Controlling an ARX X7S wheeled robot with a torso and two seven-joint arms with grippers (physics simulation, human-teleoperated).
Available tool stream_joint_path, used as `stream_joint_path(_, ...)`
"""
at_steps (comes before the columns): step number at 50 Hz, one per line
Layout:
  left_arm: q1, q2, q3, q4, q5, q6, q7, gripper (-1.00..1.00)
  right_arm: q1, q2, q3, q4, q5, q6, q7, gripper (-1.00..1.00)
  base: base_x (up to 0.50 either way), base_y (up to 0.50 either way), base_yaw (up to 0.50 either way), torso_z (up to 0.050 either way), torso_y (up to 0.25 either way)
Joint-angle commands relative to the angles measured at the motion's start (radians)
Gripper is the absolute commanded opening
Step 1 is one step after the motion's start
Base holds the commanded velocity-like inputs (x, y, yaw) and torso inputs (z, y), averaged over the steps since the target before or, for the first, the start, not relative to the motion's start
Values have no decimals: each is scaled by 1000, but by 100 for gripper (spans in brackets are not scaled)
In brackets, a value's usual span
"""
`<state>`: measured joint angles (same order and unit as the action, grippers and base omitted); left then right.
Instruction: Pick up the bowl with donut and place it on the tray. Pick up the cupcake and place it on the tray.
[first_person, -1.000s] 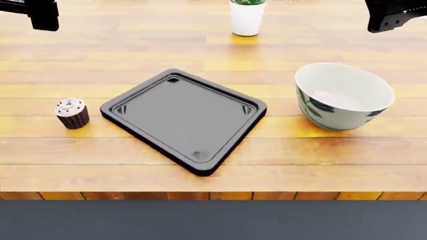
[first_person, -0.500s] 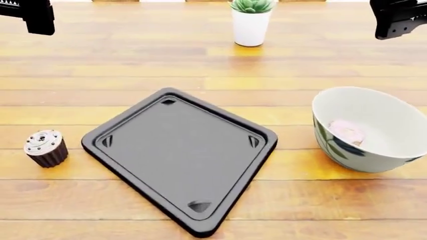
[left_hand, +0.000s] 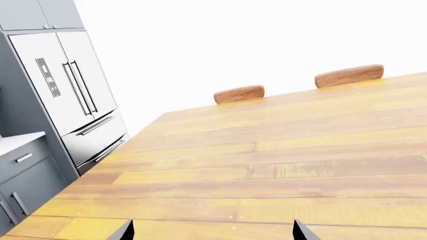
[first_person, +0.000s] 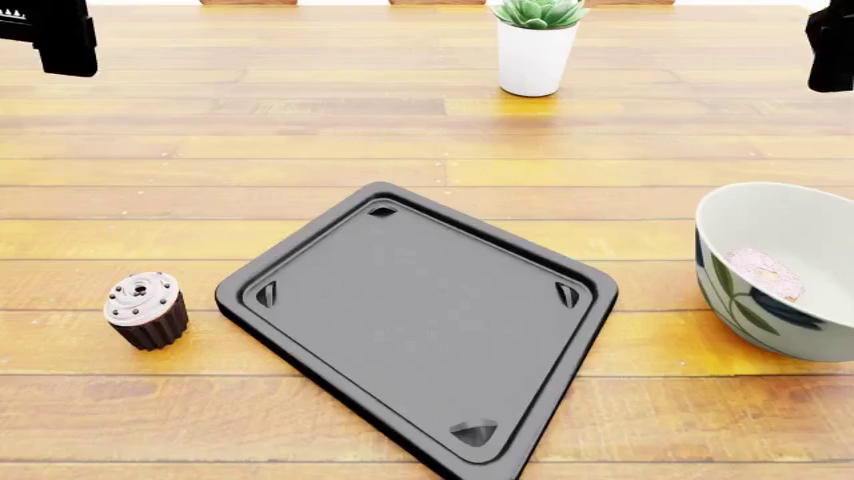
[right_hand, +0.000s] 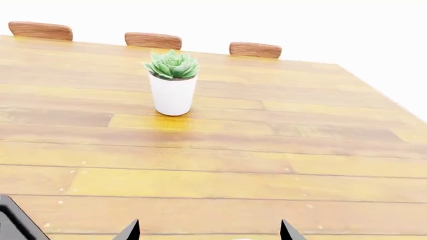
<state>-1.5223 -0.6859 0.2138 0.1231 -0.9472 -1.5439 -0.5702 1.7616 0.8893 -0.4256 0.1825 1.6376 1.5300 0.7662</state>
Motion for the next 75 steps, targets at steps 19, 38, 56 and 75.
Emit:
stream_joint_path(19,-24,-16,12,-39,-112,17,-88,100,282,362,-594,88,969,-71,715,100,0,0,0,0,0)
stream_joint_path(38,-20,-26,42,-57,-135,55,-100,100,258,348,-515,126,624,-50,565,100,0,0,0,0,0)
stream_joint_path(56,-14,-24,77,-76,-136,89,-99,100,29,325,-534,99,545,-235,436,100,0,0,0,0,0)
stream_joint_path(75,-3,-31,91,-83,-146,112,-104,100,-23,327,-547,129,518,-300,404,100,0,0,0,0,0)
